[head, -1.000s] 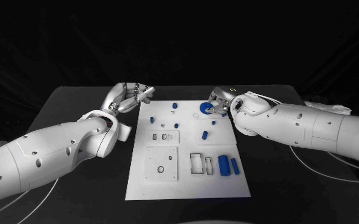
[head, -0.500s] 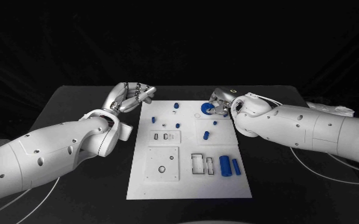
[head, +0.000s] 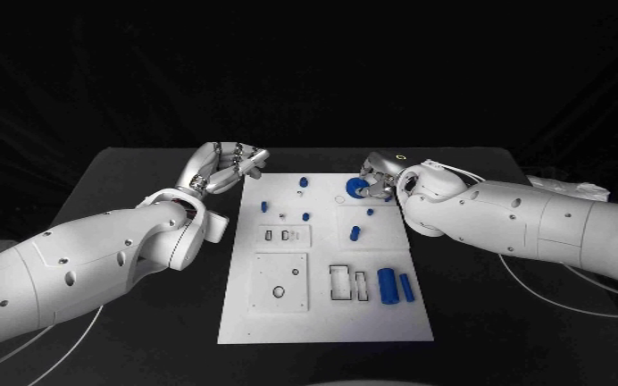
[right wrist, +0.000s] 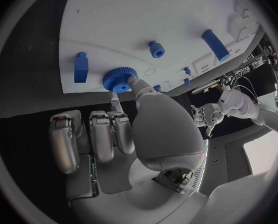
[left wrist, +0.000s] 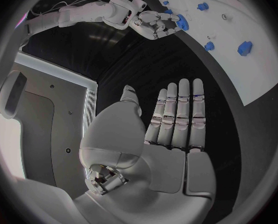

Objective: Assemble the parts on the task board

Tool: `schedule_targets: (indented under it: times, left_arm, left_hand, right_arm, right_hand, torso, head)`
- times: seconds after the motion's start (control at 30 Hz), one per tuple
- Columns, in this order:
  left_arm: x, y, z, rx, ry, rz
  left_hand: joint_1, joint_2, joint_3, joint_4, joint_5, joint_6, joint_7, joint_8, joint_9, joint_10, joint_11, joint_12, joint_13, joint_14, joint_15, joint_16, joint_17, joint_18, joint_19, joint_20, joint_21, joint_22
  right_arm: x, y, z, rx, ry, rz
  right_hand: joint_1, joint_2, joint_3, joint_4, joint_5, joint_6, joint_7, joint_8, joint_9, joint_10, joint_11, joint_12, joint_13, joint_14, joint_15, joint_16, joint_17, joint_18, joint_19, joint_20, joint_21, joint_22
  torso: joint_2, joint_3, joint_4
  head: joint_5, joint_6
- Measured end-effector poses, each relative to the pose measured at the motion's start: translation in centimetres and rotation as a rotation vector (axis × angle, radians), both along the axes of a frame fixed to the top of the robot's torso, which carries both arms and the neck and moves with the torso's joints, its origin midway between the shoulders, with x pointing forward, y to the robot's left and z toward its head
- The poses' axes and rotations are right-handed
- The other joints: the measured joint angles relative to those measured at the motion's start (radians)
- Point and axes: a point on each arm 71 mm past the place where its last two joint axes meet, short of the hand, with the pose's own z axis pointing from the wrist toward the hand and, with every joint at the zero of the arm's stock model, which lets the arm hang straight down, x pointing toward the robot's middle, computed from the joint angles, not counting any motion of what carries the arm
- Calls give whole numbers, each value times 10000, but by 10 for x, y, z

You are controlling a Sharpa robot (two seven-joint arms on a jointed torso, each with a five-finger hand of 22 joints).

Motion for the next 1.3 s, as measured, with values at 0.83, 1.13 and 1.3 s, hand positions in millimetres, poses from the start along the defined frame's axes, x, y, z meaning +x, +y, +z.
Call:
schedule_targets:
  times: [0.83, 1.13, 1.3]
  left_arm:
    - [0, 1, 0, 7, 14, 15]
    - [0, 1, 0, 8, 18, 21]
    - [0, 1, 0, 7, 19, 17]
  left_hand:
    - [0, 0, 0, 0, 0, 0, 0, -28, 4, 0, 0, 0, -7, 0, 0, 0, -3, 0, 0, 0, -47, -5]
    - [0, 0, 0, 0, 0, 0, 0, -39, 11, 0, 0, 0, -14, 0, 0, 0, -11, 0, 1, -1, -61, -14]
    - [0, 0, 0, 0, 0, 0, 0, -39, 10, 0, 0, 0, -14, 0, 0, 0, -11, -1, 0, -1, -61, -14]
  right_arm:
    - [-6, 2, 6, 1164, -420, -92]
    - [-7, 15, 19, 1999, -819, 145]
    - [-7, 31, 25, 2385, -970, 491]
  right_hand:
    - [39, 37, 352, -217, 570, 288, 166, 189, 85, -35, -35, 0, 3, 38, -38, 0, 7, 0, 0, 0, 0, -3]
    - [39, 36, 352, -217, 570, 321, 199, 182, 86, -35, -35, 0, 2, 38, -38, 0, 6, -1, 0, 0, 0, -4]
    - [38, 35, 351, -216, 568, 324, 202, 167, 86, -35, -35, 0, 1, 38, -38, 0, 6, 0, 0, 0, -1, -5]
  torso:
    - [8, 0, -1]
    - [9, 1, -9]
    - [4, 1, -4]
  head:
    - [12, 24]
    - [65, 27]
    - [74, 24]
